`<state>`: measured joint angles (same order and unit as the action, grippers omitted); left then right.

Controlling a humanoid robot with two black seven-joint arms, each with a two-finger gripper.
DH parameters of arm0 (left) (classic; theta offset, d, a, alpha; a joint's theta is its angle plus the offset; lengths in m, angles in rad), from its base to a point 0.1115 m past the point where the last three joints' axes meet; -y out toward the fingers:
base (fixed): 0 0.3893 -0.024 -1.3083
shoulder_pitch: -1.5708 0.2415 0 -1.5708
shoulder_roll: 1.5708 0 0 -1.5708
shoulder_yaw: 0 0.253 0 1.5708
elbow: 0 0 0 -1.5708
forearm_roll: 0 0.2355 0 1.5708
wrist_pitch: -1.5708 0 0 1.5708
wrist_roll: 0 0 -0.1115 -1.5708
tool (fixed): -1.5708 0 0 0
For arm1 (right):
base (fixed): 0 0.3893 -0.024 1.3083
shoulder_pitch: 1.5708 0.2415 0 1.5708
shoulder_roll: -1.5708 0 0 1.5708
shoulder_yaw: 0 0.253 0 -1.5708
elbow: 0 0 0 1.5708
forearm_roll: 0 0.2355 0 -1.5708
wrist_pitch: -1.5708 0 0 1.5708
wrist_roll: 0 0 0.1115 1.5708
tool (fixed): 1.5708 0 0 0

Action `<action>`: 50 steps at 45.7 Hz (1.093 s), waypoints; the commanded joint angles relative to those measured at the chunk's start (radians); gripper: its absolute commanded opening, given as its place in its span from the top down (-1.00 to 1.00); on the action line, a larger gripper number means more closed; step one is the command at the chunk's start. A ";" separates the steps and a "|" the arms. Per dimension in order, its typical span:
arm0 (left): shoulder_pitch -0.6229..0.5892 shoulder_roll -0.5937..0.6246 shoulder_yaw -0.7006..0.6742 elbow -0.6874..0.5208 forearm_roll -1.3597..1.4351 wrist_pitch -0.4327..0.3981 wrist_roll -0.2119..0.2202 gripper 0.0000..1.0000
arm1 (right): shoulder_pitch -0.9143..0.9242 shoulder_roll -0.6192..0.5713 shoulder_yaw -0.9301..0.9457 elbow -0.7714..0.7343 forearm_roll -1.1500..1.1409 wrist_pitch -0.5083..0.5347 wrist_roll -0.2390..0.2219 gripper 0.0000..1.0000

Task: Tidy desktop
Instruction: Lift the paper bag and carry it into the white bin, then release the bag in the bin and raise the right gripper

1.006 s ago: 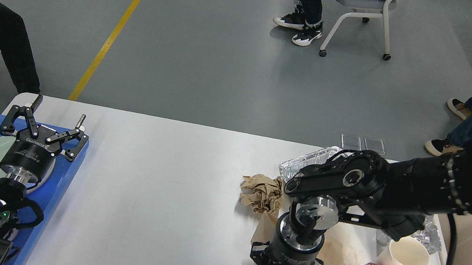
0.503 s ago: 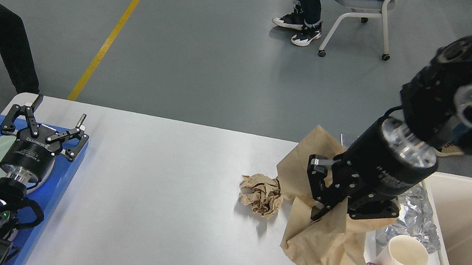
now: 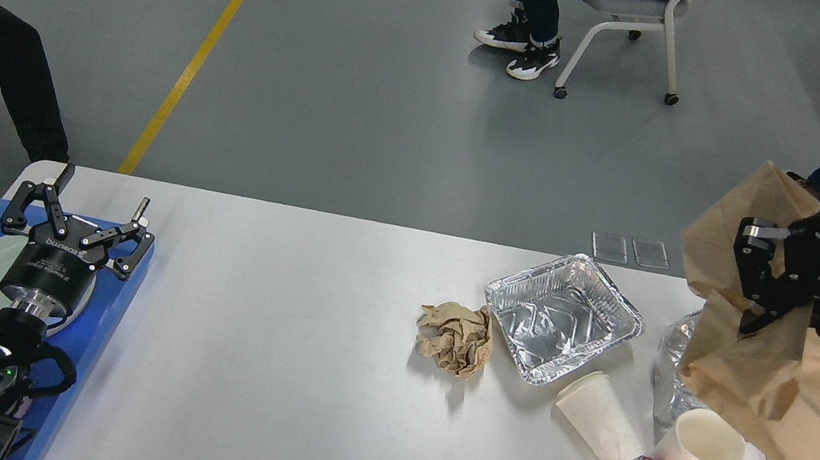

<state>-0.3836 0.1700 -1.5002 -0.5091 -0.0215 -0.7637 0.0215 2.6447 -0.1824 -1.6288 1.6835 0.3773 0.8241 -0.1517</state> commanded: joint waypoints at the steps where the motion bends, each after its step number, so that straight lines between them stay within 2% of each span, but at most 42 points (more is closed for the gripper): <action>1: 0.000 0.000 0.000 0.000 0.000 0.000 0.000 -0.93 | -0.041 -0.054 -0.066 -0.028 -0.027 -0.092 0.000 1.00; 5: 0.000 0.000 0.000 0.000 0.000 0.000 0.000 -0.93 | -0.116 -0.136 -0.100 -0.059 -0.032 -0.186 -0.003 1.00; 10: 0.000 0.000 0.001 0.000 0.000 0.000 0.000 -0.93 | -0.277 -0.290 -0.112 -0.177 -0.064 -0.287 -0.008 1.00; 16: 0.000 0.000 0.001 0.000 0.000 -0.002 0.000 -0.93 | -0.503 -0.414 -0.085 -0.369 -0.081 -0.376 -0.009 1.00; 26: 0.000 0.000 0.001 0.000 0.000 0.000 0.000 -0.93 | -1.017 -0.515 0.148 -0.700 -0.083 -0.556 -0.009 1.00; 34: 0.000 0.000 0.000 0.000 0.000 0.000 0.000 -0.93 | -1.385 -0.494 0.339 -0.974 -0.084 -0.609 -0.011 1.00; 44: 0.000 0.000 0.000 0.000 0.000 0.000 0.000 -0.93 | -1.831 -0.321 0.506 -1.462 -0.069 -0.620 -0.011 1.00; 50: 0.000 0.000 0.000 0.000 0.000 0.000 0.000 -0.93 | -1.977 -0.230 0.553 -1.624 -0.069 -0.645 -0.011 1.00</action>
<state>-0.3834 0.1703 -1.4999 -0.5095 -0.0215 -0.7646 0.0214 0.7893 -0.4829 -1.1121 0.1883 0.3082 0.2018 -0.1635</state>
